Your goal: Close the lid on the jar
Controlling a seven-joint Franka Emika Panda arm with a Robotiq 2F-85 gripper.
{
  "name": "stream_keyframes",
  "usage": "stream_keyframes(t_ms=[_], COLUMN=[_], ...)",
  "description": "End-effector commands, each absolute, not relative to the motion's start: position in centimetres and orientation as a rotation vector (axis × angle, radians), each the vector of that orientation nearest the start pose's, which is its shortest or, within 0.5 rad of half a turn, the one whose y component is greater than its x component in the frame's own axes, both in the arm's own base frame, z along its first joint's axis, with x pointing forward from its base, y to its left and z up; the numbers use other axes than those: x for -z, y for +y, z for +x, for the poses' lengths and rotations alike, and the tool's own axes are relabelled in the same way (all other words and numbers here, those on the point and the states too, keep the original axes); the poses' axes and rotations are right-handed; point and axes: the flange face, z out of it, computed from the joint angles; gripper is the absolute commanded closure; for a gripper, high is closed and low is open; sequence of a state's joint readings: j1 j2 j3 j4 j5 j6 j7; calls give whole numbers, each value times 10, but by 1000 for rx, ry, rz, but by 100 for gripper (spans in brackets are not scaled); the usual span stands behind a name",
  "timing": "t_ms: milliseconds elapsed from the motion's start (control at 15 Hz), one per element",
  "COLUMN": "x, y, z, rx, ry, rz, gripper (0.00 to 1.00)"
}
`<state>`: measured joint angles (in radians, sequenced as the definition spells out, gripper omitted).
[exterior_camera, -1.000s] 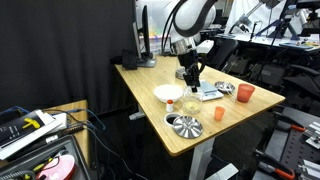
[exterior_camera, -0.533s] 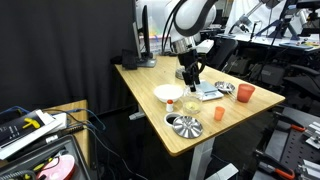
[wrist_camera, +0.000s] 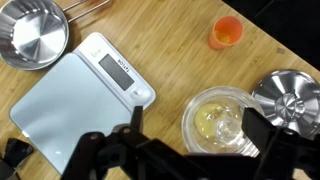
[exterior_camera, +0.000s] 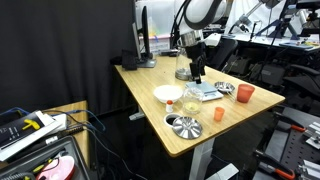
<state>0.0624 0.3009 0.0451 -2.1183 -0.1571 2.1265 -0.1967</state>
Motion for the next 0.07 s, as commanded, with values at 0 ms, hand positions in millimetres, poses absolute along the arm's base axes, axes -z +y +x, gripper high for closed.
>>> stream_keyframes(t_ms=[0], x=[-248], y=[54], z=[540], rx=[-482], ry=[-651], rz=[-3131], gripper=[0])
